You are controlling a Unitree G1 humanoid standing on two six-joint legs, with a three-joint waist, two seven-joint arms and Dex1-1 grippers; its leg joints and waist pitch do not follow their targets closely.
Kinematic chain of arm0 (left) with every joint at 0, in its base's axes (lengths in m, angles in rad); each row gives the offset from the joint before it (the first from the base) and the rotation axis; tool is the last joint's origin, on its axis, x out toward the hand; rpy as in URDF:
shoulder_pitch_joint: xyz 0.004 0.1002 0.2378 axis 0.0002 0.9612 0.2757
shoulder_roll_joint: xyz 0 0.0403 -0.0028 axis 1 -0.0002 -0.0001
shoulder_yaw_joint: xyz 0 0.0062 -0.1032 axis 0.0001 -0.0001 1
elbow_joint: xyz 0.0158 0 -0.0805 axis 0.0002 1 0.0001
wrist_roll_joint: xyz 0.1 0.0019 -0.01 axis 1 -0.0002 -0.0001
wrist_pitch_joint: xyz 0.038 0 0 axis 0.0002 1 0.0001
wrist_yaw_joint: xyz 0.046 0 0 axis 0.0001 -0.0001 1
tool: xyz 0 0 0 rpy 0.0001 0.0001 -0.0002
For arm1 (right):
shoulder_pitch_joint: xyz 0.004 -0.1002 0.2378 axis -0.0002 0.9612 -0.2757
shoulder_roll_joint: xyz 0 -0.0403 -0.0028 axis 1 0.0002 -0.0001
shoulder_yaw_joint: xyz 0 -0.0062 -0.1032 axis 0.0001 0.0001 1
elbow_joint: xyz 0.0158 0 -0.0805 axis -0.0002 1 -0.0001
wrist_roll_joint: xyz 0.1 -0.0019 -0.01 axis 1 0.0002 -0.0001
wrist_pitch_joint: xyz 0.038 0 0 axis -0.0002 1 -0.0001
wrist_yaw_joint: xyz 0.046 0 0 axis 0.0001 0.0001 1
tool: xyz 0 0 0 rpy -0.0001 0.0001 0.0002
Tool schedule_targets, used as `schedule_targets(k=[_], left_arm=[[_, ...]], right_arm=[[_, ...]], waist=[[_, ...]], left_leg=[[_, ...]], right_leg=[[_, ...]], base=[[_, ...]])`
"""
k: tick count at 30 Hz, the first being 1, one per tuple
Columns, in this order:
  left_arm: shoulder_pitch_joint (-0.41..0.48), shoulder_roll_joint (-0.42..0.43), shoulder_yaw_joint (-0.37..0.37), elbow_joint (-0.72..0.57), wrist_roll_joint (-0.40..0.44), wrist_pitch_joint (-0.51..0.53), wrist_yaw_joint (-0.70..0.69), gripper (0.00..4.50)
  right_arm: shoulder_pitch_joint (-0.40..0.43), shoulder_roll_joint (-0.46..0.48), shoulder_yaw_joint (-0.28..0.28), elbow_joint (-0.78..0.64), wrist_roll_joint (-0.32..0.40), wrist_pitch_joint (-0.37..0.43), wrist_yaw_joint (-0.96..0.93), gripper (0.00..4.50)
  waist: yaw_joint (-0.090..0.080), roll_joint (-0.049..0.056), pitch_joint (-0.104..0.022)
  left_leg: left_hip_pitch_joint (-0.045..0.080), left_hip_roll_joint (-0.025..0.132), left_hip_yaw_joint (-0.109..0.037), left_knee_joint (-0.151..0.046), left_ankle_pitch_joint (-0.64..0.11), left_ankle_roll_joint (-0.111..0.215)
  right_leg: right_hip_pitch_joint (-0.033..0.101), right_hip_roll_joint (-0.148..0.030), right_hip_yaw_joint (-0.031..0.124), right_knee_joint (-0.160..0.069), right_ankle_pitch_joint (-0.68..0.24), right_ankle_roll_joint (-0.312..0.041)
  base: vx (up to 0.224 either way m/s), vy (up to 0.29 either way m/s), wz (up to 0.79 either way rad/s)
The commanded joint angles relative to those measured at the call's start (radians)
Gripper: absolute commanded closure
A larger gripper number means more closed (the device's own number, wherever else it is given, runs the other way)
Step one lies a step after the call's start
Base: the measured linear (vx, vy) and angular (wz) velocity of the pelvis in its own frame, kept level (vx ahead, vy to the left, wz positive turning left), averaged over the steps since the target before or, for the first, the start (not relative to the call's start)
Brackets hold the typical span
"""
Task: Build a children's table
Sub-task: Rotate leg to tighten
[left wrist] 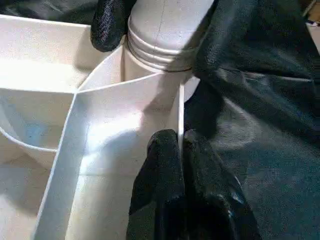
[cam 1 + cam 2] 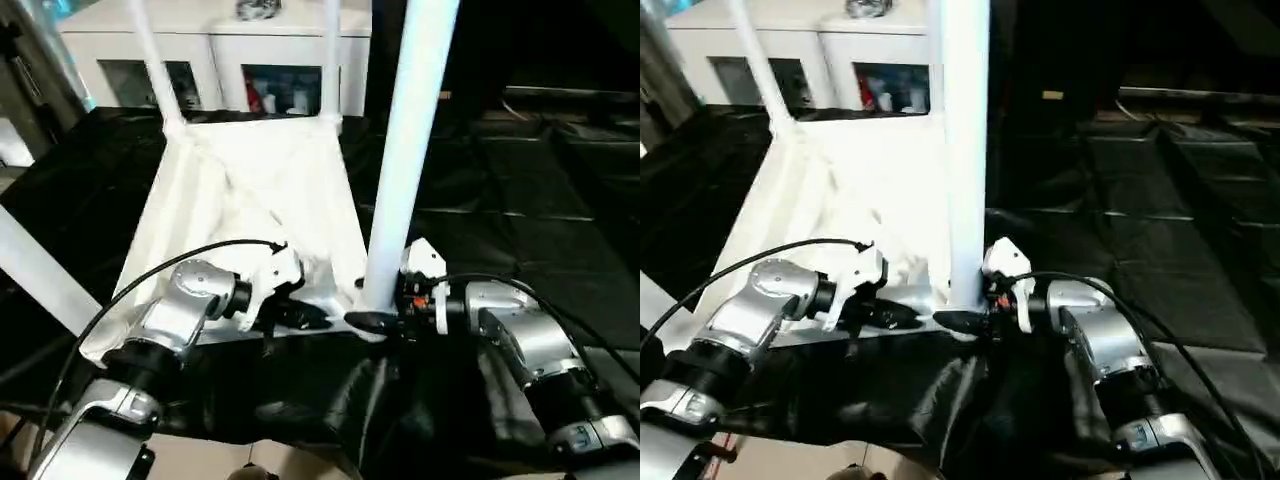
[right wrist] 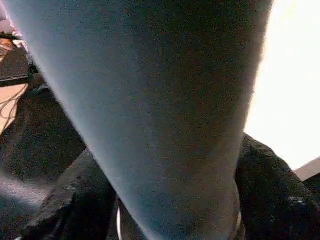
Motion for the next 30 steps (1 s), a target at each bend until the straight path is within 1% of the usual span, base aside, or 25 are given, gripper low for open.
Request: schedule_targets(k=[1,3,6,7,8,9,10,11,12,13,15,16,17,18,19,20,21,22,23,24,25,26,27,28,30], left_arm=[[-0.019,-0.020,0.006,-0.050,-0.038,-0.002,0.005,4.50],[-0.021,-0.029,0.012,-0.046,-0.034,0.000,0.027,4.50],[-0.048,-0.064,0.037,-0.009,-0.021,0.004,0.125,4.50],[-0.062,-0.080,0.048,0.009,-0.017,0.008,0.170,4.50],[-0.068,-0.088,0.052,0.016,-0.015,0.010,0.190,4.50],[-0.076,-0.099,0.059,0.026,-0.011,0.014,0.219,4.50],[-0.090,-0.117,0.066,0.041,-0.005,0.018,0.258,4.50],[-0.090,-0.117,0.066,0.041,-0.005,0.018,0.258,4.50],[-0.108,-0.141,0.073,0.063,0.004,0.024,0.313,4.50],[-0.125,-0.165,0.080,0.085,0.014,0.025,0.370,4.50],[-0.138,-0.183,0.085,0.102,0.023,0.025,0.418,4.50],[-0.151,-0.203,0.089,0.119,0.028,0.023,0.466,4.50],[-0.151,-0.203,0.089,0.119,0.028,0.023,0.466,4.50],[-0.161,-0.219,0.091,0.130,0.032,0.011,0.500,4.50],[-0.166,-0.232,0.090,0.135,0.033,0.000,0.509,4.50],[-0.166,-0.232,0.090,0.135,0.033,0.000,0.509,4.50],[-0.165,-0.239,0.085,0.130,0.029,-0.015,0.495,4.50],[-0.161,-0.239,0.083,0.125,0.027,-0.017,0.483,4.50],[-0.154,-0.234,0.078,0.113,0.022,-0.019,0.462,4.50],[-0.143,-0.228,0.074,0.102,0.018,-0.023,0.433,4.50],[-0.143,-0.228,0.074,0.102,0.018,-0.023,0.433,4.50],[-0.137,-0.223,0.073,0.095,0.015,-0.023,0.419,4.50],[-0.126,-0.214,0.064,0.088,0.010,-0.037,0.389,4.50],[-0.126,-0.214,0.064,0.088,0.010,-0.037,0.389,4.50],[-0.106,-0.193,0.048,0.062,-0.005,-0.042,0.330,4.50]], right_arm=[[0.013,0.021,0.046,-0.029,0.022,0.018,0.033,1.64],[0.011,0.035,0.042,-0.018,0.013,0.017,-0.011,1.74],[-0.017,0.096,0.009,0.058,-0.037,0.013,-0.184,1.85],[-0.028,0.122,-0.003,0.090,-0.054,0.002,-0.253,1.86],[-0.033,0.133,-0.009,0.102,-0.060,-0.002,-0.281,1.86],[-0.038,0.149,-0.018,0.120,-0.068,-0.009,-0.322,1.88],[-0.051,0.174,-0.031,0.149,-0.078,0.002,-0.387,1.88],[-0.051,0.174,-0.031,0.149,-0.078,0.002,-0.387,1.88],[-0.066,0.204,-0.047,0.183,-0.084,0.011,-0.462,1.88],[-0.082,0.233,-0.061,0.218,-0.093,0.014,-0.541,1.88],[-0.095,0.254,-0.072,0.246,-0.102,0.015,-0.609,1.88],[-0.113,0.278,-0.087,0.281,-0.116,0.008,-0.700,1.88],[-0.113,0.278,-0.087,0.281,-0.116,0.008,-0.700,1.88],[-0.136,0.302,-0.104,0.319,-0.130,0.001,-0.806,1.88],[-0.155,0.322,-0.108,0.346,-0.141,-0.018,-0.843,1.88],[-0.155,0.322,-0.108,0.346,-0.141,-0.018,-0.843,1.88],[-0.163,0.342,-0.110,0.350,-0.122,-0.046,-0.785,1.88],[-0.157,0.346,-0.110,0.336,-0.102,-0.055,-0.726,1.32],[-0.149,0.345,-0.110,0.314,-0.084,-0.047,-0.681,1.18],[-0.139,0.341,-0.113,0.289,-0.063,-0.032,-0.639,1.18],[-0.139,0.341,-0.113,0.289,-0.063,-0.032,-0.639,1.18],[-0.133,0.335,-0.111,0.276,-0.056,-0.026,-0.614,0.98],[-0.126,0.318,-0.093,0.260,-0.051,-0.027,-0.562,0.98],[-0.126,0.318,-0.093,0.260,-0.051,-0.027,-0.562,0.73],[-0.108,0.274,-0.049,0.222,-0.044,-0.032,-0.466,0.69]], waist=[[-0.005,-0.011,-0.068],[-0.004,-0.014,-0.068],[-0.009,-0.012,-0.066],[-0.014,-0.015,-0.063],[-0.017,-0.014,-0.064],[-0.028,-0.015,-0.063],[-0.031,-0.016,-0.062],[-0.039,-0.014,-0.062],[-0.040,-0.015,-0.064],[-0.044,-0.014,-0.062],[-0.045,-0.015,-0.065],[-0.048,-0.013,-0.064],[-0.049,-0.014,-0.065],[-0.049,-0.011,-0.067],[-0.051,-0.011,-0.068],[-0.051,-0.011,-0.068],[-0.051,-0.011,-0.068],[-0.051,-0.012,-0.070],[-0.048,-0.012,-0.071],[-0.047,-0.015,-0.072],[-0.045,-0.015,-0.073],[-0.045,-0.013,-0.073],[-0.044,-0.014,-0.074],[-0.044,-0.014,-0.073],[-0.044,-0.014,-0.071]], left_leg=[[0.009,0.024,0.000,-0.062,-0.215,0.055],[0.009,0.024,0.000,-0.063,-0.214,0.054],[0.010,0.022,-0.001,-0.064,-0.230,0.040],[0.009,0.019,-0.001,-0.066,-0.242,0.029],[0.008,0.018,-0.003,-0.067,-0.243,0.019],[0.008,0.017,-0.006,-0.069,-0.261,0.008],[0.012,0.018,-0.005,-0.069,-0.267,0.010],[0.009,0.017,-0.007,-0.069,-0.274,0.011],[0.011,0.017,-0.005,-0.067,-0.270,0.015],[0.010,0.014,-0.004,-0.066,-0.266,0.016],[0.011,0.013,-0.005,-0.065,-0.259,0.013],[0.010,0.014,-0.004,-0.065,-0.247,0.011],[0.010,0.012,-0.005,-0.065,-0.248,0.011],[0.009,0.013,-0.003,-0.064,-0.240,0.015],[0.009,0.012,-0.004,-0.064,-0.234,0.016],[0.009,0.012,-0.004,-0.064,-0.234,0.016],[0.008,0.011,-0.003,-0.063,-0.228,0.021],[0.007,0.011,-0.001,-0.060,-0.229,0.034],[0.005,0.012,-0.001,-0.060,-0.210,0.048],[0.003,0.012,-0.001,-0.059,-0.189,0.060],[0.003,0.013,-0.001,-0.059,-0.180,0.066],[0.003,0.013,-0.001,-0.058,-0.171,0.071],[0.002,0.014,-0.001,-0.058,-0.159,0.081],[0.002,0.014,0.000,-0.057,-0.162,0.083],[0.004,0.015,0.000,-0.059,-0.177,0.080]], right_leg=[[0.052,-0.057,0.040,-0.068,-0.236,-0.219],[0.053,-0.058,0.039,-0.068,-0.244,-0.214],[0.049,-0.059,0.040,-0.072,-0.277,-0.205],[0.048,-0.060,0.039,-0.075,-0.310,-0.197],[0.050,-0.062,0.038,-0.075,-0.325,-0.192],[0.052,-0.060,0.036,-0.079,-0.358,-0.176],[0.048,-0.060,0.038,-0.081,-0.358,-0.175],[0.049,-0.059,0.038,-0.081,-0.359,-0.178],[0.049,-0.059,0.039,-0.081,-0.349,-0.178],[0.046,-0.059,0.040,-0.083,-0.350,-0.181],[0.050,-0.059,0.038,-0.081,-0.347,-0.181],[0.047,-0.058,0.040,-0.081,-0.332,-0.183],[0.049,-0.058,0.039,-0.080,-0.330,-0.183],[0.049,-0.059,0.040,-0.079,-0.310,-0.187],[0.050,-0.058,0.039,-0.078,-0.295,-0.190],[0.050,-0.058,0.039,-0.078,-0.295,-0.190],[0.051,-0.058,0.039,-0.077,-0.277,-0.195],[0.054,-0.058,0.039,-0.076,-0.260,-0.200],[0.056,-0.058,0.040,-0.073,-0.229,-0.207],[0.060,-0.056,0.039,-0.069,-0.192,-0.214],[0.061,-0.056,0.039,-0.067,-0.175,-0.218],[0.060,-0.057,0.040,-0.065,-0.161,-0.223],[0.063,-0.058,0.038,-0.063,-0.144,-0.233],[0.063,-0.058,0.038,-0.064,-0.147,-0.236],[0.061,-0.058,0.037,-0.067,-0.178,-0.235]], base=[[0.000,0.000,0.00],[0.000,0.000,0.00],[0.000,0.000,0.00],[0.000,0.000,0.00],[0.000,0.000,0.00],[0.000,0.000,0.00],[0.000,0.000,0.00],[0.000,0.000,0.00],[0.000,0.000,0.00],[0.000,0.000,0.00],[0.000,0.000,0.00],[0.000,0.000,0.00],[0.000,0.000,0.00],[0.000,0.000,0.00],[0.000,0.000,0.00],[0.000,0.000,0.00],[0.000,0.000,0.00],[0.000,0.000,0.00],[0.000,0.000,0.00],[0.000,0.000,0.00],[0.000,0.000,0.00],[0.000,0.000,0.00],[0.000,0.000,0.00],[0.000,0.000,0.00],[0.000,0.000,0.00]])
